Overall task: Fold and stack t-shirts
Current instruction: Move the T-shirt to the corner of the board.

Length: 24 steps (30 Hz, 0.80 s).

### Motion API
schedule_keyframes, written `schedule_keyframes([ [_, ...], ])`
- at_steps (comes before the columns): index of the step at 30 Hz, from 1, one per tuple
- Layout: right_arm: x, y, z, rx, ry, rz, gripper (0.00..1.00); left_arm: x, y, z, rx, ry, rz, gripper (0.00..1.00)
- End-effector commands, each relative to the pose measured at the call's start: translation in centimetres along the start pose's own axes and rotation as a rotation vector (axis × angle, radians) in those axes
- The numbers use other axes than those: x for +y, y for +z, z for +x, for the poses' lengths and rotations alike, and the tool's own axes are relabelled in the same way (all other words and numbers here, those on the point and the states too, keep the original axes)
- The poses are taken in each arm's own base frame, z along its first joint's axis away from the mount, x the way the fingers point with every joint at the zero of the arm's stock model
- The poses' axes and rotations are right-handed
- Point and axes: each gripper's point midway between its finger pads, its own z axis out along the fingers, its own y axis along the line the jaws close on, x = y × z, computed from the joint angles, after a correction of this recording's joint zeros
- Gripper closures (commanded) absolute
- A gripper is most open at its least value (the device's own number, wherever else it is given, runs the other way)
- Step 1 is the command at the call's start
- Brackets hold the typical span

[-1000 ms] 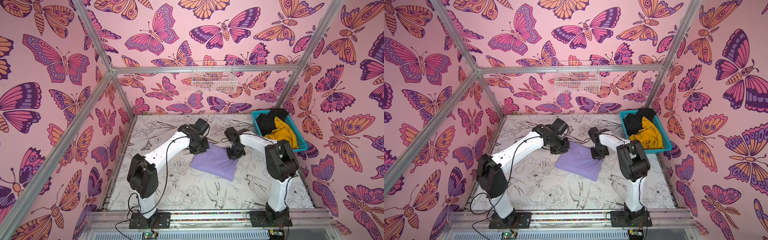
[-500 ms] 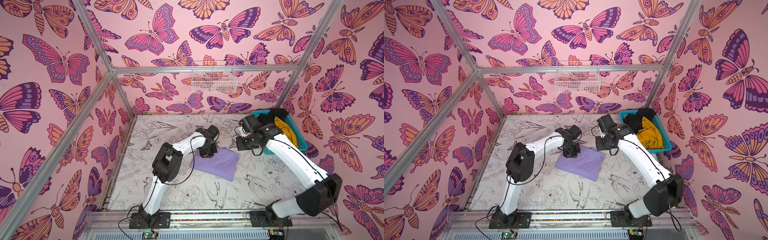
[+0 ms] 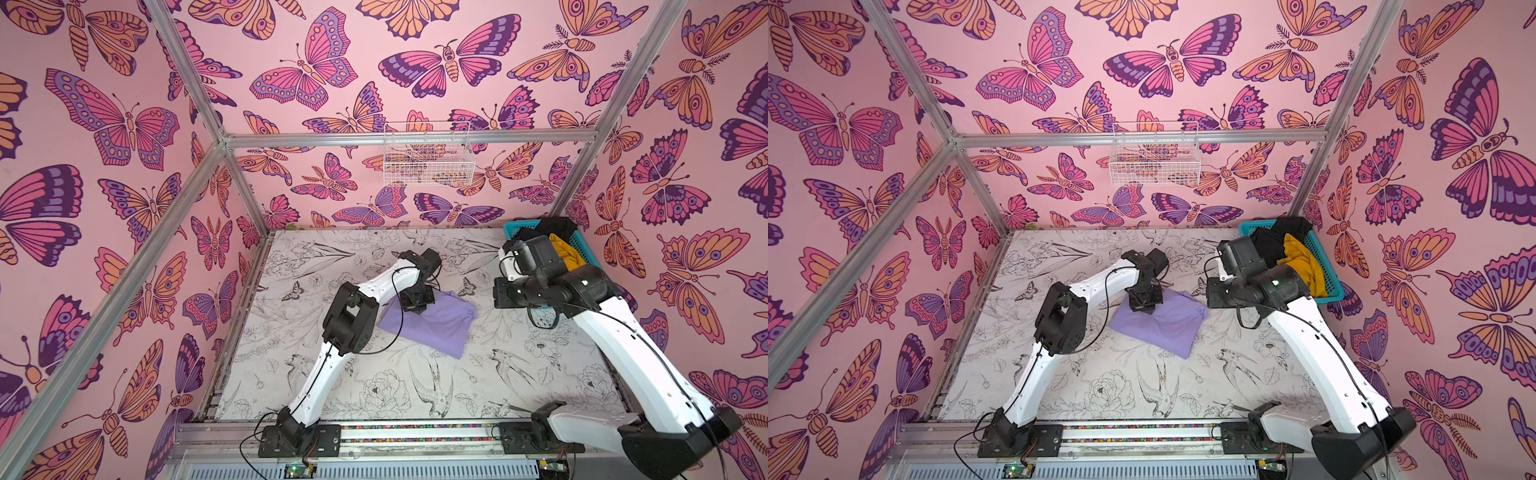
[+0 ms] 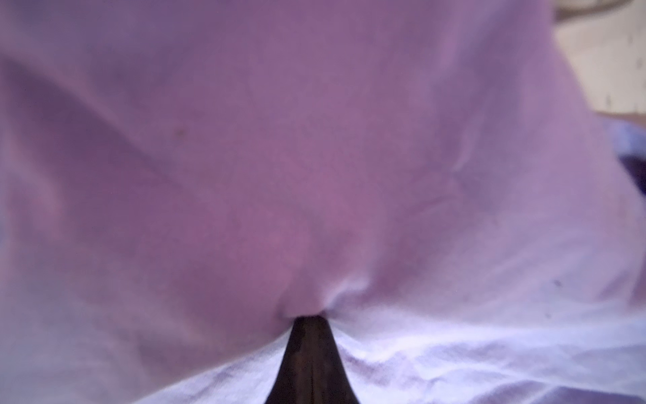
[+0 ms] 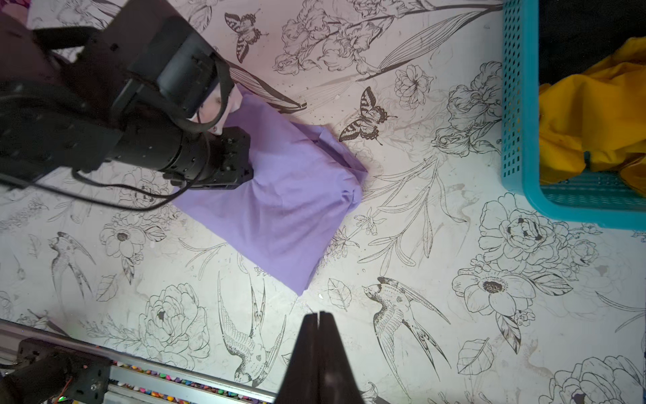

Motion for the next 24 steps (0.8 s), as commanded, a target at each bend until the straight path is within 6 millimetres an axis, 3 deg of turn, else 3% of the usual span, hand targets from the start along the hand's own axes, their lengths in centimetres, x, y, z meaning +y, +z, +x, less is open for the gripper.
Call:
schedule_keyframes([
  [1, -0.3, -1.1, 1.1, -0.010, 0.035, -0.010, 0.92, 9.7, 3.7, -1.8, 0.080, -0.104, -0.290, 1.00],
  [5, -0.4, -1.6, 1.9, -0.016, 0.046, -0.020, 0.90, 14.2, 2.5, -3.2, 0.099, -0.179, -0.324, 1.00],
  [12, -0.4, -1.1, 2.8, 0.006, 0.068, -0.033, 0.90, 21.7, -2.1, -6.2, 0.051, -0.313, -0.336, 1.00],
  [21, -0.5, -1.2, 2.7, -0.001, 0.061, -0.032, 0.90, 33.1, -5.9, -7.1, 0.072, -0.504, -0.383, 1.00],
  [24, -0.5, -1.4, 2.8, -0.004, 0.054, -0.032, 0.90, 35.8, -7.2, -8.1, 0.050, -0.501, -0.388, 1.00],
])
